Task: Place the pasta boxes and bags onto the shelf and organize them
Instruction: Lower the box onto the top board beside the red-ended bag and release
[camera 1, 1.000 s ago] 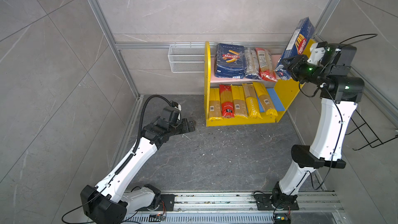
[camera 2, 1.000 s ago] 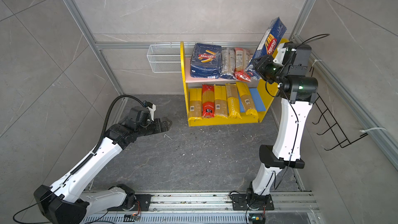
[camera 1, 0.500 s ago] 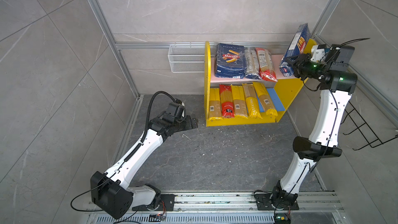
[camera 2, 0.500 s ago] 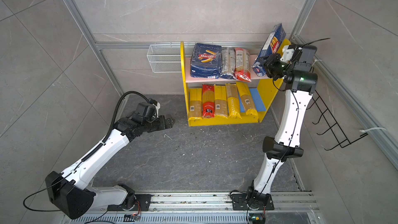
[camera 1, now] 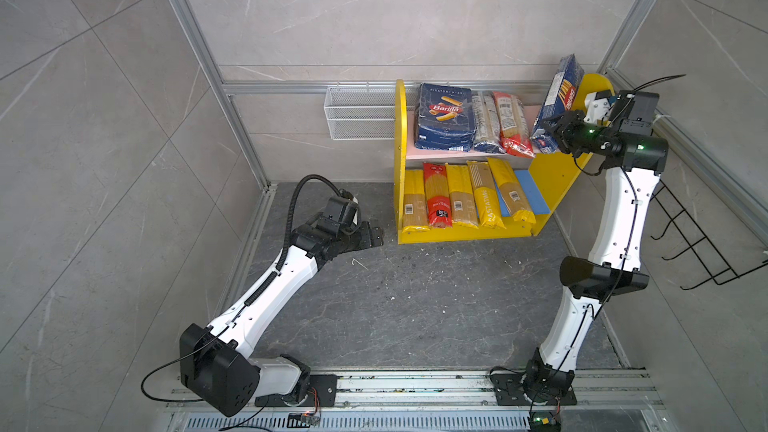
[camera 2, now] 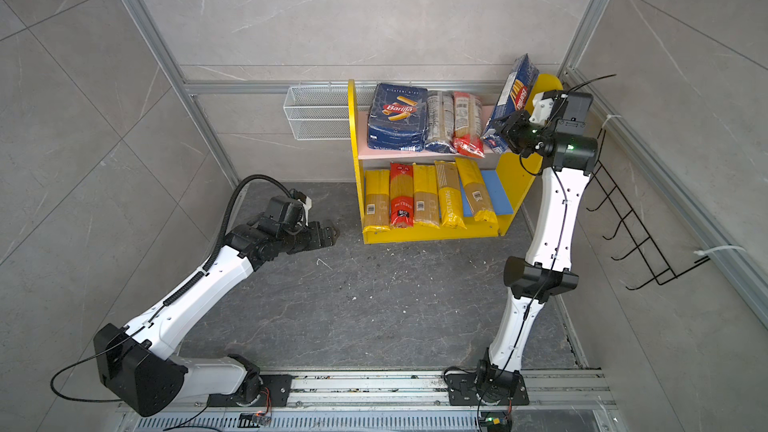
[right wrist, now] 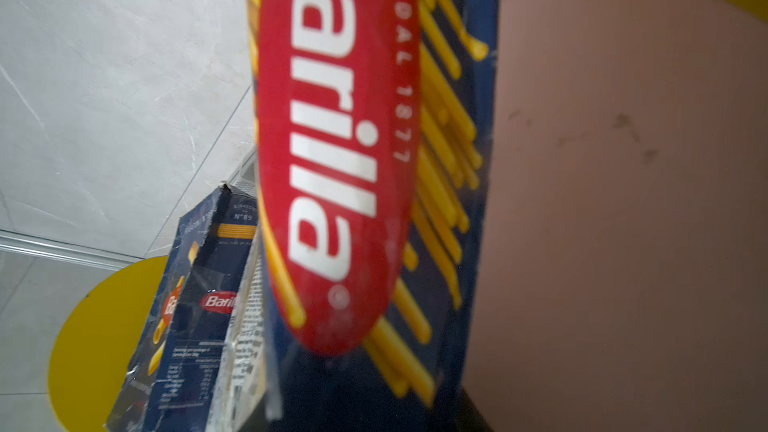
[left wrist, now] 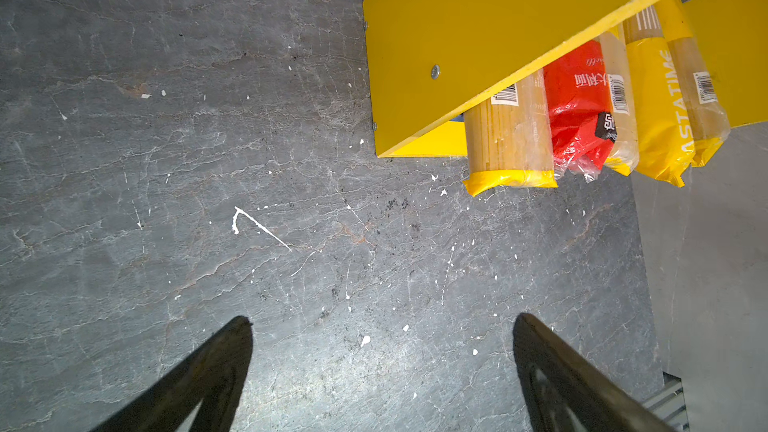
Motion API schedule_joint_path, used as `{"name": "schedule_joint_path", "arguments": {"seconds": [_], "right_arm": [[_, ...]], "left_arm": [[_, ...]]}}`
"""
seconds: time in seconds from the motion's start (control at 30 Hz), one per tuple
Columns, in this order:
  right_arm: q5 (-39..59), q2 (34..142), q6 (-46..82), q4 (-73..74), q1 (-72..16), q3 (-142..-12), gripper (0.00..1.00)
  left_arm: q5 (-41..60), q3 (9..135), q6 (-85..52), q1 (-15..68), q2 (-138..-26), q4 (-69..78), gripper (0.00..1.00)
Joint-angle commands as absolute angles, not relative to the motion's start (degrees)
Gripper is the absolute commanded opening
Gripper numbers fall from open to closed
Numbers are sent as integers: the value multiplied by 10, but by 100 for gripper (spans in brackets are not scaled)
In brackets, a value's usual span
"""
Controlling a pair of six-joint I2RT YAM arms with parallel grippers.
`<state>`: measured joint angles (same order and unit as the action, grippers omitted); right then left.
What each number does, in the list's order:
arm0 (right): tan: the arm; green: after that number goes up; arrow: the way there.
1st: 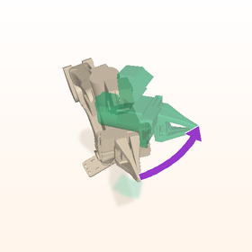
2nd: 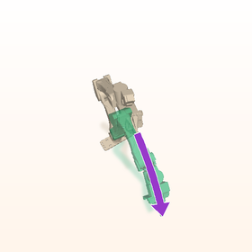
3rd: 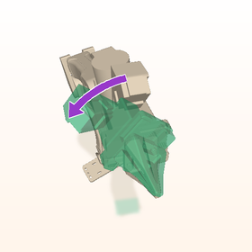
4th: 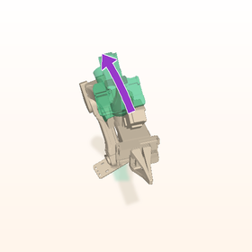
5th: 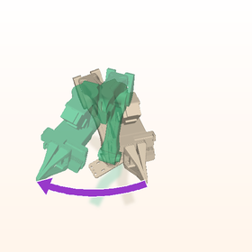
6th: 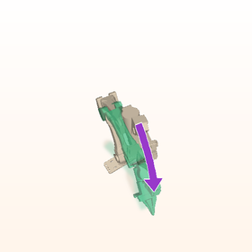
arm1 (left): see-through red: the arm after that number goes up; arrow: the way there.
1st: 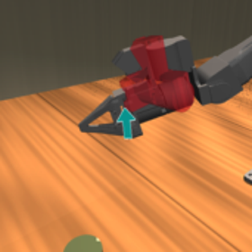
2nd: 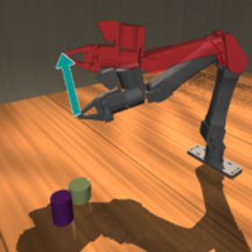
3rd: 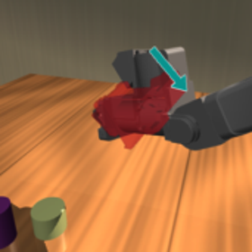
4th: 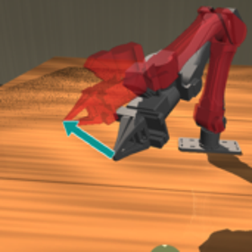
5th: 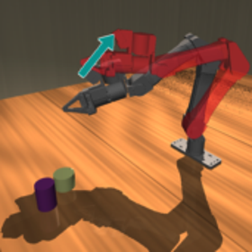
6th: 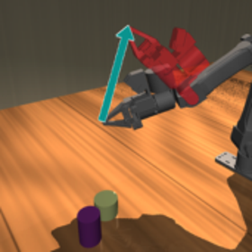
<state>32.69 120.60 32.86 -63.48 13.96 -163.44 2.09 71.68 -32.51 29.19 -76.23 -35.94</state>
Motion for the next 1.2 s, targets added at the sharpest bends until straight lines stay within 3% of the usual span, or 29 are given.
{"name": "schedule_joint_path", "arguments": {"seconds": [0.0,0.3,0.6,0.7,0.77,0.83,1.17], "right_arm": [[267,1202,260,-612,130,-1668,38],[197,1211,156,-640,107,-1662,38],[147,1214,130,-656,94,-1645,46],[137,1210,127,-657,92,-1640,55],[131,1209,126,-658,91,-1638,70],[128,1207,123,-658,90,-1638,79],[109,1153,108,-648,84,-1606,88]], "left_arm": [[29,740,-312,287,-761,-353,100],[25,733,-306,287,-752,-356,100],[25,728,-305,287,-752,-356,100],[24,724,-306,287,-750,-356,100],[24,723,-306,286,-750,-356,100],[24,721,-306,287,-748,-355,100],[14,711,-306,286,-726,-358,100]]}}
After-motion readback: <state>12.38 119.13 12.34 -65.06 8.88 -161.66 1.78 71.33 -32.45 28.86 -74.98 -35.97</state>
